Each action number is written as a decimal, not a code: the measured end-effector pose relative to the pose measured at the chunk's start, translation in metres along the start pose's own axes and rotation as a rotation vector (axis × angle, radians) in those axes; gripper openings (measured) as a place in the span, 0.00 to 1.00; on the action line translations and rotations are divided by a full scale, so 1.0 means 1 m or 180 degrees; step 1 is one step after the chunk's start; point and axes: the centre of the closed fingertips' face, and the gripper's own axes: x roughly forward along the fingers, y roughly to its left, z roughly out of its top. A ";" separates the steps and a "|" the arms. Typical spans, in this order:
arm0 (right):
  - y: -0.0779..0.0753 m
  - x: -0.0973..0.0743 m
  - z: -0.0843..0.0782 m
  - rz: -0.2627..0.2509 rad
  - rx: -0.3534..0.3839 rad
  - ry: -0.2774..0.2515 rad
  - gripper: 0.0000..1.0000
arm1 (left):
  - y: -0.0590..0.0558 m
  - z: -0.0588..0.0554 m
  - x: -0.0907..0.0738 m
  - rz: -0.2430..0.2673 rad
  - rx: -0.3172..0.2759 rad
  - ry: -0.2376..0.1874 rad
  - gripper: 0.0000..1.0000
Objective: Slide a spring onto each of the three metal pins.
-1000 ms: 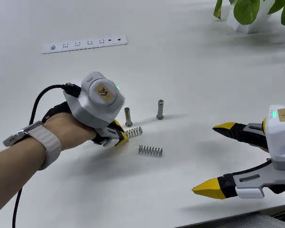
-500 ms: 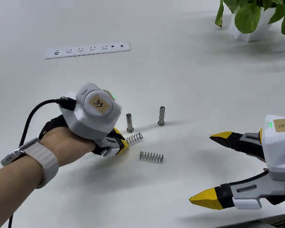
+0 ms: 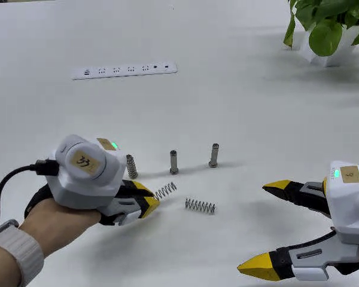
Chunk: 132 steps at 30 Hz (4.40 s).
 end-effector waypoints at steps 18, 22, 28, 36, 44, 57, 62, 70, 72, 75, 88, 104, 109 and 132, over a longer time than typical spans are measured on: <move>0.024 0.020 0.009 0.0322 -0.0198 0.0135 0.90 | -0.036 -0.014 -0.028 -0.0221 0.0271 -0.0385 0.10; 0.030 0.026 0.014 0.0413 -0.0220 0.0139 0.87 | -0.038 -0.016 -0.031 -0.0301 0.0371 -0.0398 0.10; 0.039 0.032 0.028 0.0511 -0.0240 0.0053 0.84 | -0.045 -0.016 -0.032 -0.0380 0.0548 -0.0408 0.10; 0.046 0.038 0.043 0.0664 -0.0203 -0.0031 0.77 | -0.056 -0.012 -0.031 -0.0506 0.0638 -0.0438 0.10; 0.055 0.042 0.043 0.0868 -0.0212 0.0028 0.58 | -0.066 -0.008 -0.030 -0.0610 0.0748 -0.0456 0.10; 0.066 0.048 0.047 0.1101 -0.0494 0.0088 0.32 | -0.081 -0.003 -0.026 -0.0817 0.0904 -0.0429 0.10; 0.068 0.049 0.043 0.1130 -0.0640 0.0145 0.25 | -0.085 -0.002 -0.024 -0.0871 0.0962 -0.0416 0.10; 0.070 0.048 0.045 0.1158 -0.0647 0.0140 0.16 | -0.088 0.000 -0.024 -0.0900 0.1000 -0.0436 0.10; 0.071 0.048 0.044 0.1169 -0.0655 0.0151 0.14 | -0.087 0.000 -0.024 -0.0900 0.0993 -0.0442 0.10; 0.071 0.049 0.044 0.1174 -0.0690 0.0154 0.12 | -0.088 -0.001 -0.024 -0.0903 0.0990 -0.0444 0.10; 0.075 0.048 0.048 0.1131 -0.0821 0.0244 0.12 | -0.089 -0.004 -0.017 -0.0881 0.1019 -0.0329 0.10; 0.078 0.046 0.058 0.1092 -0.0962 0.0262 0.12 | -0.098 -0.002 -0.011 -0.0914 0.1010 -0.0252 0.09; 0.078 0.046 0.060 0.1094 -0.0971 0.0261 0.12 | -0.099 -0.001 -0.011 -0.0911 0.0994 -0.0267 0.09; 0.077 0.042 0.057 0.1146 -0.1196 0.0410 0.23 | -0.099 0.003 -0.010 -0.0968 0.1034 -0.0265 0.09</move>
